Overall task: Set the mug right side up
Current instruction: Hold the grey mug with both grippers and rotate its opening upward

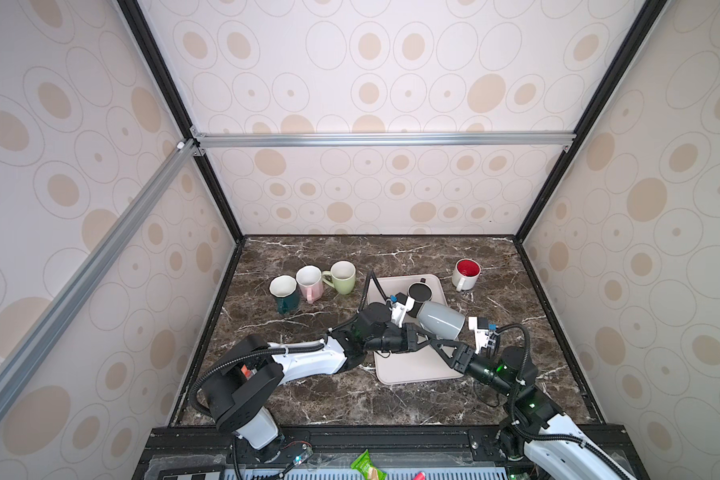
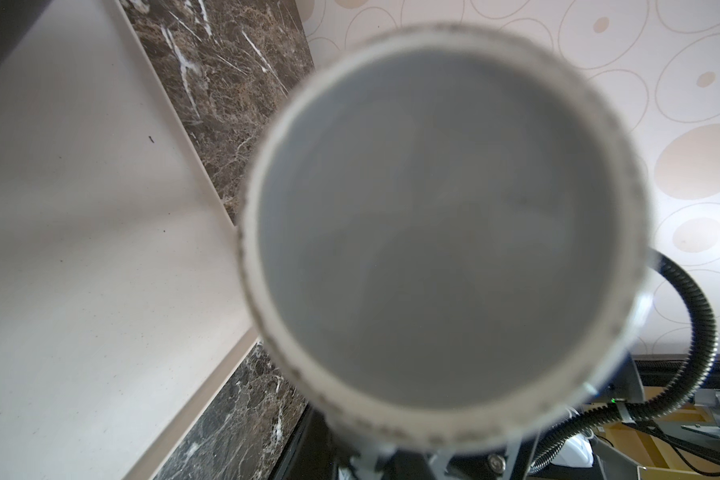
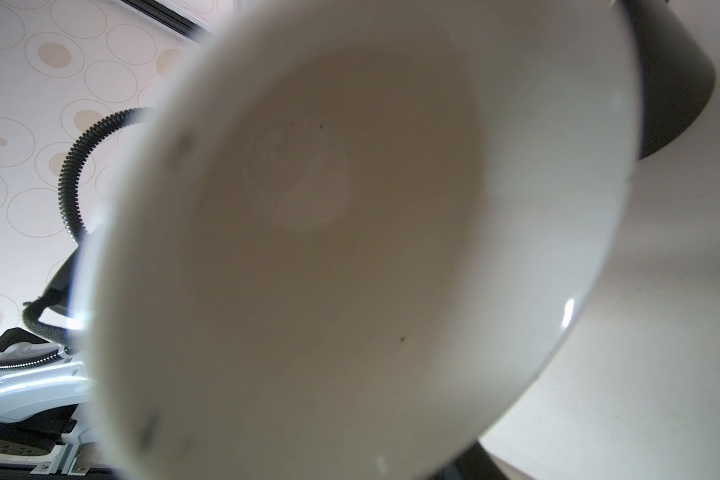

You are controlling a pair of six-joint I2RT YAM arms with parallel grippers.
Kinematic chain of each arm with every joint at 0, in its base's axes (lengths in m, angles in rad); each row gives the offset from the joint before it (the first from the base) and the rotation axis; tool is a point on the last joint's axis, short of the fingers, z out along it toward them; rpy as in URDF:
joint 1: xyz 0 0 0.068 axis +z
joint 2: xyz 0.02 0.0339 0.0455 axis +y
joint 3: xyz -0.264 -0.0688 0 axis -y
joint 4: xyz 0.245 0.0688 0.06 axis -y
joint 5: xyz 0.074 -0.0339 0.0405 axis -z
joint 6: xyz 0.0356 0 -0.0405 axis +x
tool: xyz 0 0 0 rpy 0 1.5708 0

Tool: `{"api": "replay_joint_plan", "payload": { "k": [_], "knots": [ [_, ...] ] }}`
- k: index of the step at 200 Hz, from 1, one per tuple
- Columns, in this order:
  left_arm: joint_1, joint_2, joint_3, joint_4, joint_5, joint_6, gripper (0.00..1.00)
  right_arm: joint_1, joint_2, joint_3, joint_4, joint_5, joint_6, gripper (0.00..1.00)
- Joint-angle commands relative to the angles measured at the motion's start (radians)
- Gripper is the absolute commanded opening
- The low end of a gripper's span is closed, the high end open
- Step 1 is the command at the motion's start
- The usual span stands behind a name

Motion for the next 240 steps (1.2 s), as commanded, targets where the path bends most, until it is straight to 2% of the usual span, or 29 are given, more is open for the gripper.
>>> {"api": "replay_joint_plan", "payload": {
  "k": [1,7,19,27,55,78,120,125,130,161,169,193,213,240],
  "knots": [
    [-0.011,-0.001,0.041,0.130,0.043,-0.016,0.00,0.006,0.020,0.014,0.027,0.003,-0.003,0.47],
    [-0.011,0.001,0.041,0.131,0.044,-0.017,0.00,0.006,0.026,0.017,0.030,0.002,-0.005,0.43],
    [-0.011,0.008,0.041,0.137,0.048,-0.017,0.00,0.006,0.035,0.018,0.037,0.001,-0.005,0.26],
    [-0.012,0.013,0.041,0.141,0.051,-0.021,0.00,0.007,0.040,0.018,0.041,0.002,-0.004,0.19],
    [-0.012,0.028,0.038,0.164,0.063,-0.034,0.00,0.008,0.052,0.018,0.051,0.008,-0.004,0.17],
    [-0.012,0.039,0.044,0.163,0.069,-0.033,0.00,0.007,0.062,0.020,0.051,0.013,-0.006,0.08],
    [-0.011,0.056,0.051,0.145,0.068,-0.025,0.00,0.007,0.077,0.017,0.056,0.021,0.006,0.00],
    [-0.011,0.056,0.051,0.145,0.070,-0.027,0.07,0.007,0.077,0.015,0.056,0.025,0.013,0.00],
    [-0.009,0.058,0.049,0.148,0.072,-0.031,0.20,0.008,0.077,0.012,0.058,0.027,0.016,0.00],
    [0.017,0.067,0.006,0.214,0.087,-0.079,0.66,0.007,0.064,-0.008,0.028,0.082,0.040,0.00],
    [0.023,0.068,-0.005,0.233,0.088,-0.088,0.80,0.007,0.053,-0.016,0.022,0.096,0.047,0.00],
    [0.028,0.067,-0.016,0.242,0.087,-0.082,0.86,0.008,0.017,-0.022,-0.035,0.138,0.049,0.00],
    [0.032,0.059,-0.024,0.248,0.084,-0.078,0.97,0.007,-0.017,-0.019,-0.087,0.158,0.038,0.00],
    [0.037,0.049,-0.036,0.247,0.078,-0.070,0.98,0.007,-0.059,-0.013,-0.153,0.185,0.027,0.00]
  ]
}}
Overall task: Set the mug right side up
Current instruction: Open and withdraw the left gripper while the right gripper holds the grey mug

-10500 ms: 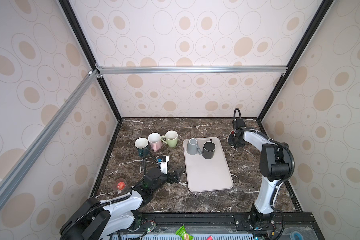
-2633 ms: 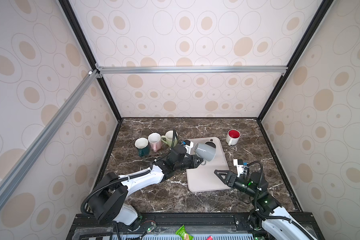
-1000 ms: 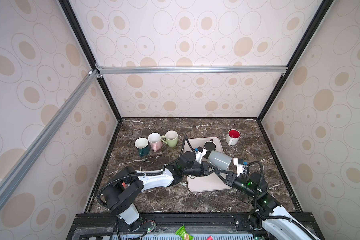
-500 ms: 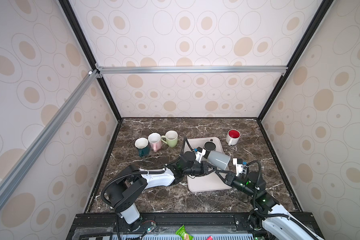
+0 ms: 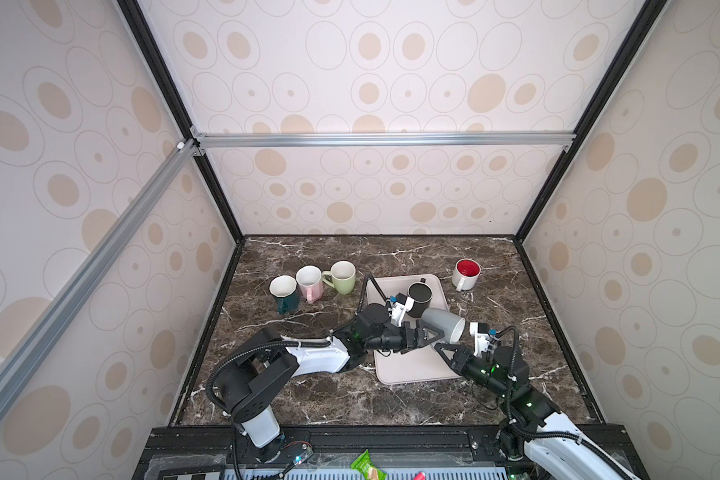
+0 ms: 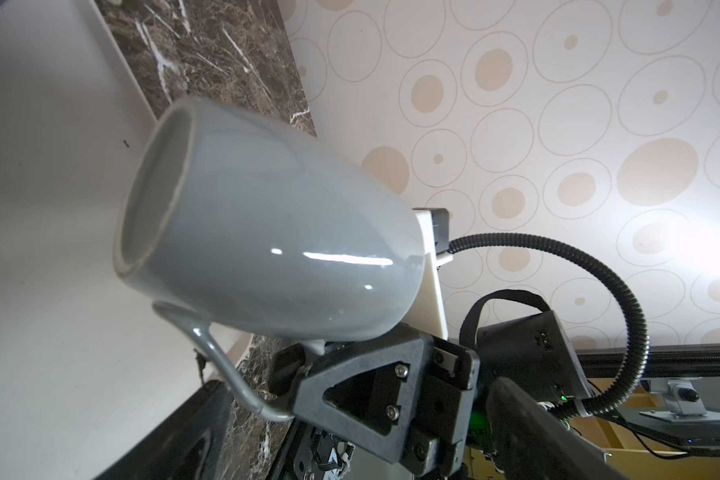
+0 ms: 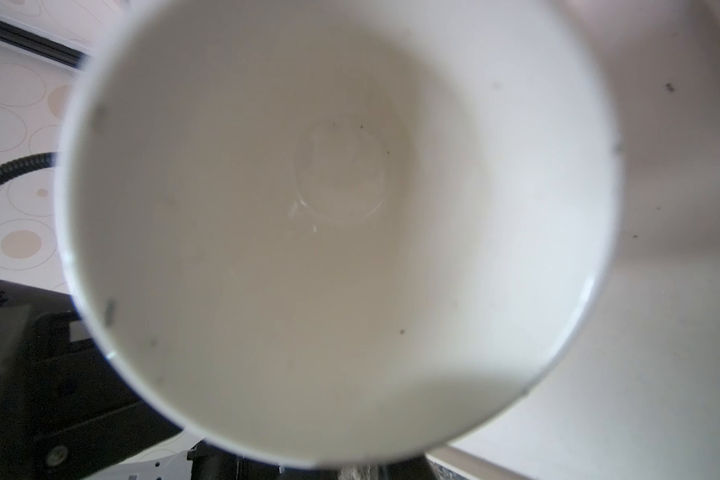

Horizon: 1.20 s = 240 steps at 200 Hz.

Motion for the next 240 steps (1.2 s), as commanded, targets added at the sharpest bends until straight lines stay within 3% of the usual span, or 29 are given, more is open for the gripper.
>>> {"api": "replay_joint_plan", "payload": {
  "k": [1,41,113,134,171,240],
  "knots": [
    [0.008,-0.028,-0.012,0.063,0.017,0.000,0.98,0.005,-0.047,0.012,-0.014,0.045,-0.014,0.00],
    [0.019,-0.052,-0.042,0.037,-0.003,0.036,0.98,0.005,-0.079,0.036,-0.102,0.076,-0.042,0.00],
    [0.040,-0.123,-0.029,-0.181,-0.084,0.185,0.98,0.006,-0.034,0.109,-0.202,0.083,-0.100,0.00],
    [0.041,-0.171,-0.021,-0.302,-0.150,0.262,0.98,0.006,-0.028,0.114,-0.201,0.079,-0.107,0.00],
    [0.041,-0.293,-0.008,-0.562,-0.389,0.415,0.98,0.006,-0.015,0.139,-0.242,0.108,-0.135,0.00],
    [0.042,-0.431,-0.013,-0.776,-0.648,0.543,0.98,0.006,0.004,0.234,-0.404,0.191,-0.213,0.00]
  ]
}}
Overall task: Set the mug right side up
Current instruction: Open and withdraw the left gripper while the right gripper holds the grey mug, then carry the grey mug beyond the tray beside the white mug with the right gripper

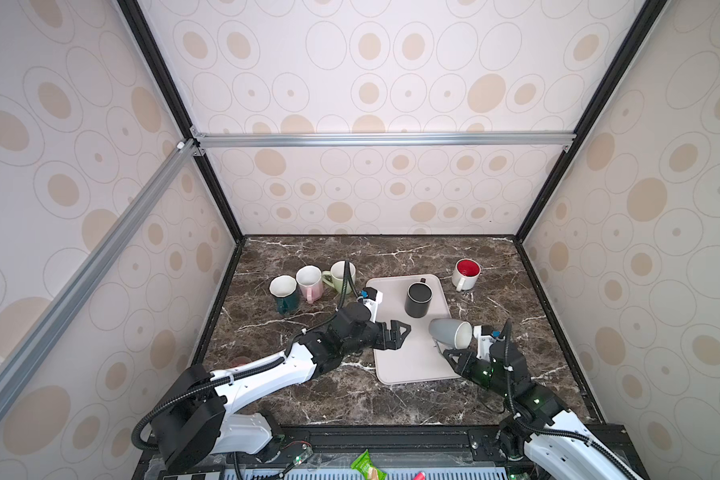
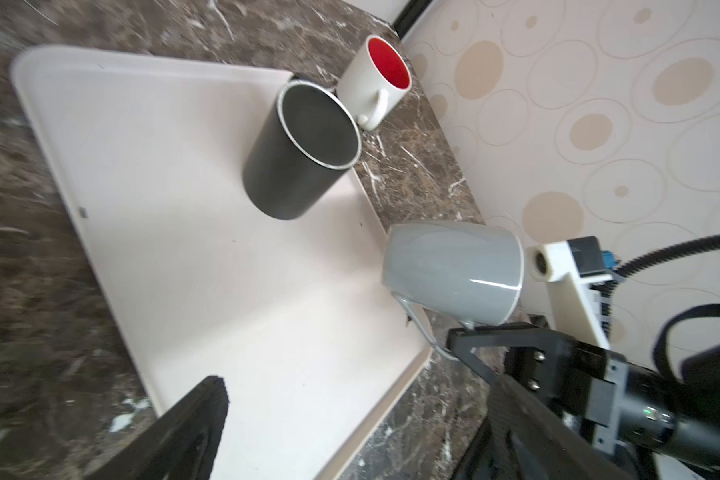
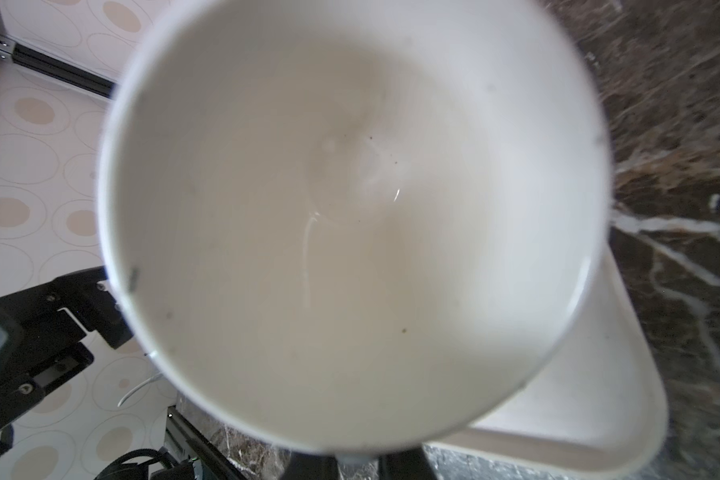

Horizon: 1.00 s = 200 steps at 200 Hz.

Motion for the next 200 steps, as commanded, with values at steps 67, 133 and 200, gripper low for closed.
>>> {"api": "replay_joint_plan", "payload": {
  "k": [67,133,200],
  "knots": [
    [0.009,-0.100,-0.052,-0.097,-0.265,0.138,0.98,0.006,0.131,0.336,-0.312,0.262,-0.162,0.00],
    [0.009,-0.211,-0.242,0.039,-0.408,0.163,0.98,-0.008,0.400,0.612,-0.524,0.431,-0.191,0.00],
    [0.009,-0.402,-0.368,0.072,-0.463,0.184,0.98,-0.134,0.595,0.723,-0.540,0.436,-0.238,0.00]
  ]
}}
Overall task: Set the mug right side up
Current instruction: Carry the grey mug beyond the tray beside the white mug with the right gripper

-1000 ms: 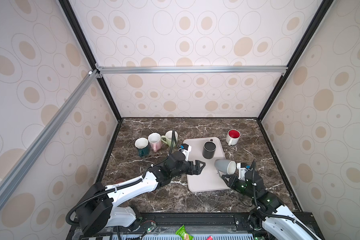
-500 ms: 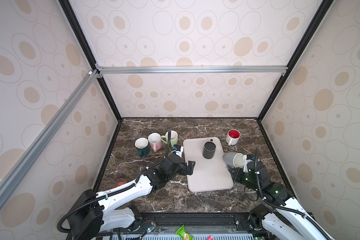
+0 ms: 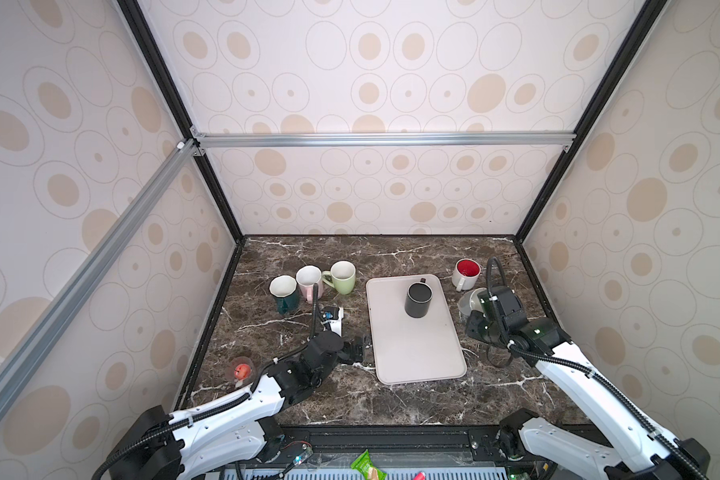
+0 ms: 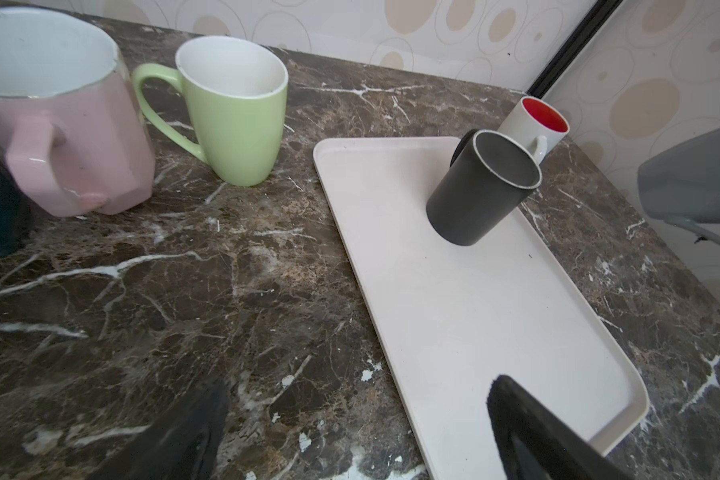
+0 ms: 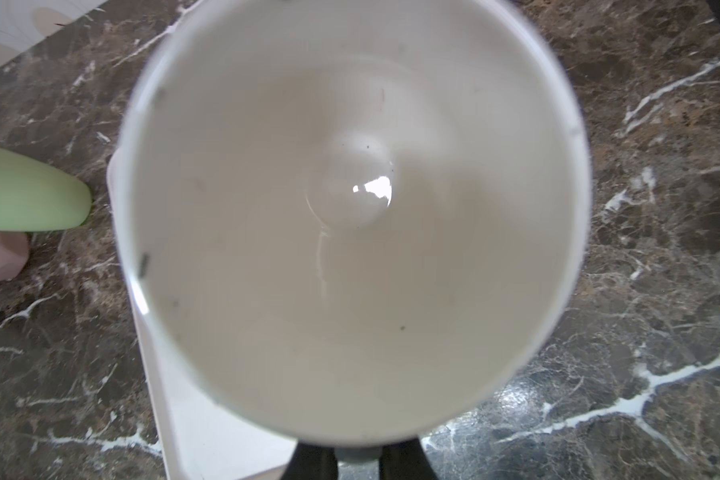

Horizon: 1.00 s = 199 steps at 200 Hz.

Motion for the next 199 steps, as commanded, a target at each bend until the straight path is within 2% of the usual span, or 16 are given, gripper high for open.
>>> {"api": "replay_joint_plan", "payload": {
  "k": [1,50,79,145,199],
  "knots": [
    [0.005,-0.059,-0.023,0.037,-0.048,0.027,0.98,-0.048,0.036,0.056,-0.006,0.060,-0.031,0.00],
    [0.005,-0.118,-0.086,0.042,-0.043,0.019,0.98,-0.251,0.147,0.095,0.029,-0.010,-0.098,0.00],
    [0.005,-0.123,-0.093,0.050,-0.018,0.017,0.98,-0.328,0.266,0.167,0.035,-0.023,-0.163,0.00],
    [0.005,-0.145,-0.102,0.038,-0.044,0.024,0.98,-0.398,0.521,0.346,0.119,-0.067,-0.225,0.00],
    [0.005,-0.138,-0.110,0.045,-0.055,0.011,0.98,-0.421,0.728,0.558,0.014,-0.059,-0.234,0.00]
  ]
}}
